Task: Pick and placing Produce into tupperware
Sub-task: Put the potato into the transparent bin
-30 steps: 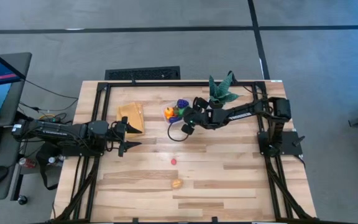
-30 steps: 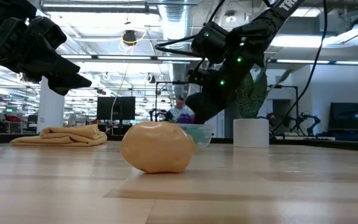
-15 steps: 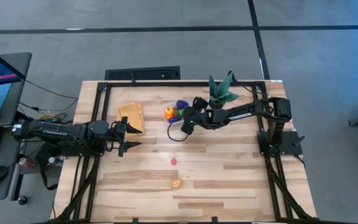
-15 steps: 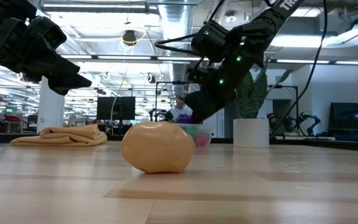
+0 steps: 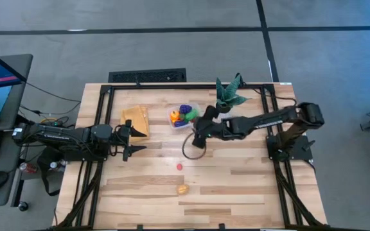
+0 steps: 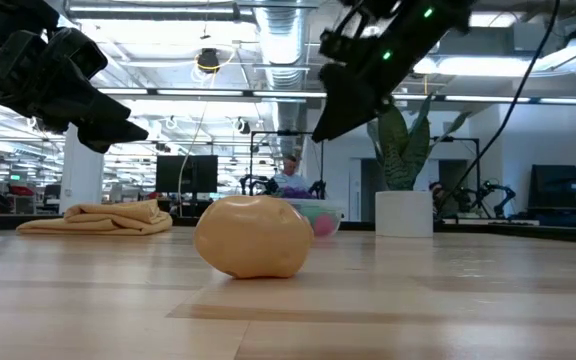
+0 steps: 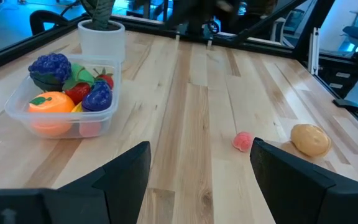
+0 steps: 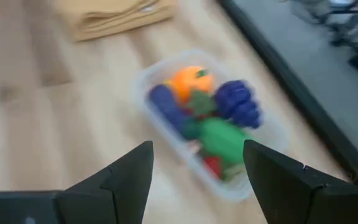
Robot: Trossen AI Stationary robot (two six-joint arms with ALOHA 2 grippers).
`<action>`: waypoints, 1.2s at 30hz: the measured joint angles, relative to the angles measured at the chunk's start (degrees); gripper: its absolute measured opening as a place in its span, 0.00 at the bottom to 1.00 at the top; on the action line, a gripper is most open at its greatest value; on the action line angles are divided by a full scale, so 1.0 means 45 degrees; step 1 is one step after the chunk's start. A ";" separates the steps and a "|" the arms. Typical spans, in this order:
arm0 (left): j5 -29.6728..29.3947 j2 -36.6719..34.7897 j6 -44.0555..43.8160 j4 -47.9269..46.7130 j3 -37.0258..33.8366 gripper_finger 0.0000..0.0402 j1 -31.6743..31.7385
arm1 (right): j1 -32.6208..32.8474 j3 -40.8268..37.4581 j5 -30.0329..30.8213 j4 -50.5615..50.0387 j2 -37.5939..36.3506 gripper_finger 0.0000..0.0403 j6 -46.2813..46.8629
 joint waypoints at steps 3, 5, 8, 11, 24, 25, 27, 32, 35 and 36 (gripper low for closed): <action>0.0000 0.0004 -0.0005 -0.0005 0.0000 0.66 -0.0001 | 0.0717 0.0000 -0.0525 -0.0392 -0.0150 0.61 0.0492; 0.0000 -0.0001 -0.0010 -0.0001 0.0000 0.66 -0.0001 | 0.1235 0.0000 -0.0857 -0.0547 -0.0153 0.61 0.0757; 0.0000 0.0004 -0.0010 0.0000 0.0000 0.66 0.0001 | 0.2054 0.0000 -0.1224 -0.0703 -0.0147 0.61 0.1170; 0.0000 -0.0001 -0.0015 0.0000 0.0000 0.66 0.0004 | 0.2879 -0.0002 -0.1500 -0.0695 0.0058 0.61 0.1528; 0.0267 0.0032 -0.0705 -0.0005 0.0000 0.66 0.0000 | 0.5953 0.0008 -0.1442 0.2403 0.1332 0.61 0.2909; 0.0267 0.0042 -0.0796 0.0015 0.0000 0.66 0.0001 | 0.6107 0.0013 -0.1429 0.2600 0.1484 0.61 0.2872; 0.0262 0.0179 -0.0946 0.0121 0.0000 0.66 -0.0001 | 0.6345 -0.0019 -0.1407 0.3138 0.1906 0.61 0.2873; 0.0272 0.0515 -0.1169 0.0358 0.0000 0.66 -0.0001 | 0.6628 0.0006 -0.1305 0.4713 0.2856 0.61 0.2873; 0.0272 0.0891 -0.1173 0.0712 0.0000 0.66 -0.0001 | 0.6673 -0.0033 -0.1311 0.5342 0.3487 0.61 0.2854; 0.0272 0.0992 -0.1175 0.0778 0.0000 0.66 0.0002 | 0.6673 -0.0029 -0.1315 0.5562 0.3701 0.61 0.2864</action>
